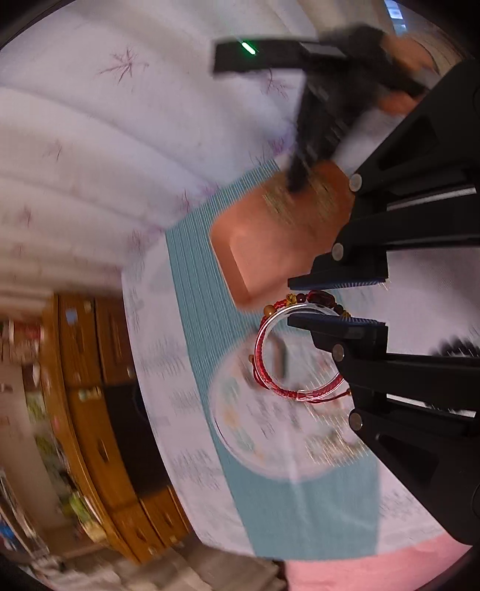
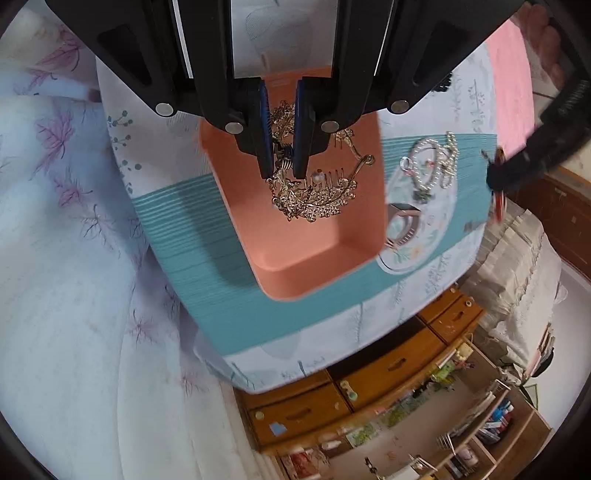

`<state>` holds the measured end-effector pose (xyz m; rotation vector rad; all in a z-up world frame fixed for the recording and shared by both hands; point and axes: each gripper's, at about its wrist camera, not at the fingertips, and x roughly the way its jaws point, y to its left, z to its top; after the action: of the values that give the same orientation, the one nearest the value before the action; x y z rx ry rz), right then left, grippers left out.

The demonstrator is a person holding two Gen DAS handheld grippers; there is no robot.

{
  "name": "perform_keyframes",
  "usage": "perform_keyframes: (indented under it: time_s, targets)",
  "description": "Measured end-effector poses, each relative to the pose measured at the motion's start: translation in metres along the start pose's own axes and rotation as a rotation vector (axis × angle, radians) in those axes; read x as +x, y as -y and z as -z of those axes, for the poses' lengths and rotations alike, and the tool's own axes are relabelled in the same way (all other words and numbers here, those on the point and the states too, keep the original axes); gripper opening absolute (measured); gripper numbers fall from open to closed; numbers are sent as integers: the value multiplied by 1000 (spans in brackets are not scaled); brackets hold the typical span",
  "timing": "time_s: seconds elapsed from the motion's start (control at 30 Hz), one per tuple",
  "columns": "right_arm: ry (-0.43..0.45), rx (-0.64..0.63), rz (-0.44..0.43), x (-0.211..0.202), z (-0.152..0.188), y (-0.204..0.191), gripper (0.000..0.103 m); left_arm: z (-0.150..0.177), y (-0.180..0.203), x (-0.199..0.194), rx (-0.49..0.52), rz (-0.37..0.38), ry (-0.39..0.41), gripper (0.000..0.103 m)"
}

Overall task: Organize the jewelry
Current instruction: 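Carry the brooch and red bracelet into the pink tray and open both grippers, then withdraw both grippers from the tray and lower them toward the black bead bracelet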

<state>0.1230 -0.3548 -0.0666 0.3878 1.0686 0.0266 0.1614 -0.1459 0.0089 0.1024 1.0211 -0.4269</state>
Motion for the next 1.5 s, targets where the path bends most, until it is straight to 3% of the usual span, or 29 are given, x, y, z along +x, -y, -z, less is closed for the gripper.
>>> perform_keyframes:
  time_s: [0.2,0.5,0.77,0.83,0.9,0.93,1.13,1.3,1.5]
  targets:
    - [-61,-27,4,29,12,13,11,-30,39,54,17,31,-29,10]
    - [12,-77,-6,7,33,10,15,-36,63,121,27,56,-95,10]
    - [90,-94,17,-25,45,15,21,-25,59,142,5,36,-163,11]
    - [98,-89,18,-30,46,12,27,-24,55,140,-10,46,-179,17]
    - [105,-87,19,-33,47,13,30,-24,51,133,-25,48,-175,40]
    - [107,-84,21,-35,45,12,31,-23,48,127,-37,53,-160,43]
    - [115,-87,22,-45,50,2,31,-17,32,81,-70,56,-64,44]
    - [128,-116,19,-56,58,-17,31,1,20,32,-15,7,12,44]
    - [141,-169,10,-71,71,-48,31,32,-13,-27,-58,-18,38,44]
